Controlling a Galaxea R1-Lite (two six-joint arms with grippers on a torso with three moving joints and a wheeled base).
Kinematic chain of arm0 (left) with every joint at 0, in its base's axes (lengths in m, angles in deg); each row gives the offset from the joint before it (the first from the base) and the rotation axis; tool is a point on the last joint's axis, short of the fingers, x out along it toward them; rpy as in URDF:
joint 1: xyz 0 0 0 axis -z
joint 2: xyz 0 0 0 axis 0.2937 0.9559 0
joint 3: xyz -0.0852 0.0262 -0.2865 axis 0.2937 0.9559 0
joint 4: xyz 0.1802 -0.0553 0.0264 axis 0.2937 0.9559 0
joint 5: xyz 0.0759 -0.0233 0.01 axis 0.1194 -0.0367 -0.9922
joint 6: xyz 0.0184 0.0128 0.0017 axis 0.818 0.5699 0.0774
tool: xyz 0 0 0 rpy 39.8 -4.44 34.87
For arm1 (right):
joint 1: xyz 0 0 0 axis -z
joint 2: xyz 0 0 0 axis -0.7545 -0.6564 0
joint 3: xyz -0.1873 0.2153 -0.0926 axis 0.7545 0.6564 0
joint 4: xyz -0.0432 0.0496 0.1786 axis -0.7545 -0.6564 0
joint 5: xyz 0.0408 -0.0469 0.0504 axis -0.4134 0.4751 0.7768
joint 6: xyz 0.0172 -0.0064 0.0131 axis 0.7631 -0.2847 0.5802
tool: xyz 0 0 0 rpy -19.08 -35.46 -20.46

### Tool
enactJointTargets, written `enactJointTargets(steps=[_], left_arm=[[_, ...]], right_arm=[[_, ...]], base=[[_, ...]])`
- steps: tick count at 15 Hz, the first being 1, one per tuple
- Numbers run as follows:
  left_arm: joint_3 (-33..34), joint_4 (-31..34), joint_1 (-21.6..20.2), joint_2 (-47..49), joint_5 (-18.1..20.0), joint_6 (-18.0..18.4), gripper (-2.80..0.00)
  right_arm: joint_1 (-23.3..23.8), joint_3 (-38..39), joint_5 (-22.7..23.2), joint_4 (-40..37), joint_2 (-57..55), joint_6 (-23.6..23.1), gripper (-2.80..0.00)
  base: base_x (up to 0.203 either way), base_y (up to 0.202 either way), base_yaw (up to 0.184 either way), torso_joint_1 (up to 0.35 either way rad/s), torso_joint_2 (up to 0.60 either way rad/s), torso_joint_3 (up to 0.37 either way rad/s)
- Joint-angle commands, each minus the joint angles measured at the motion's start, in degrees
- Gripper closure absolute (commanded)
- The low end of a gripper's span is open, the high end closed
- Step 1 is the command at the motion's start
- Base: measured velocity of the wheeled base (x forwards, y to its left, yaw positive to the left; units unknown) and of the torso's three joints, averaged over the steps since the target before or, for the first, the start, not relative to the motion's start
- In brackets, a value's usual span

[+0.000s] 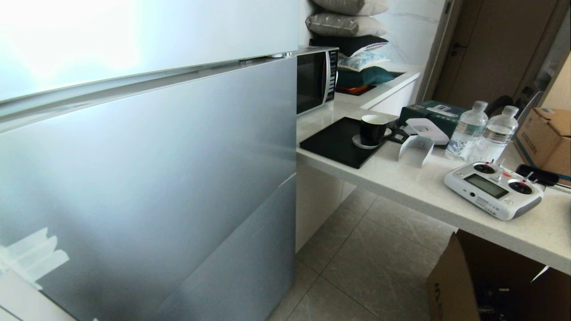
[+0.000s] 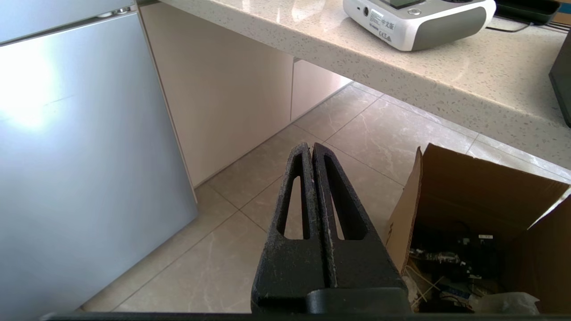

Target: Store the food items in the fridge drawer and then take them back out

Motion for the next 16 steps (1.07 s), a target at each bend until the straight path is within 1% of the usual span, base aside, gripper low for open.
enactJointTargets(steps=[1, 2, 3, 5, 11, 14, 15, 16], left_arm=[[-0.1, -0.2, 0.0, 0.2, 0.1, -0.1, 0.0], [-0.2, -0.2, 0.0, 0.2, 0.4, -0.1, 0.0], [-0.2, -0.2, 0.0, 0.1, 1.6, -0.1, 0.0], [0.1, -0.2, 0.0, -0.7, 5.1, -0.1, 0.0], [0.2, -0.4, 0.0, -1.2, 12.9, 0.0, 0.0], [0.2, -0.3, 0.1, -1.2, 20.1, -0.1, 0.0], [0.1, -0.2, 0.1, -0.8, 21.8, -0.1, 0.0], [0.1, -0.3, 0.1, 0.2, 22.4, -0.1, 0.0]], right_arm=[[0.0, 0.1, 0.0, 0.0, 0.0, 0.0, 0.0], [0.0, 0.0, 0.0, 0.0, 0.0, 0.0, 0.0], [0.0, 0.0, 0.0, 0.0, 0.0, 0.0, 0.0], [0.0, 0.0, 0.0, 0.0, 0.0, 0.0, 0.0], [0.0, 0.0, 0.0, 0.0, 0.0, 0.0, 0.0], [0.0, 0.0, 0.0, 0.0, 0.0, 0.0, 0.0], [0.0, 0.0, 0.0, 0.0, 0.0, 0.0, 0.0], [0.0, 0.0, 0.0, 0.0, 0.0, 0.0, 0.0]], base=[[0.0, 0.0, 0.0, 0.0, 0.0, 0.0], [0.0, 0.0, 0.0, 0.0, 0.0, 0.0], [0.0, 0.0, 0.0, 0.0, 0.0, 0.0], [0.0, 0.0, 0.0, 0.0, 0.0, 0.0], [0.0, 0.0, 0.0, 0.0, 0.0, 0.0], [0.0, 0.0, 0.0, 0.0, 0.0, 0.0], [0.0, 0.0, 0.0, 0.0, 0.0, 0.0], [0.0, 0.0, 0.0, 0.0, 0.0, 0.0]])
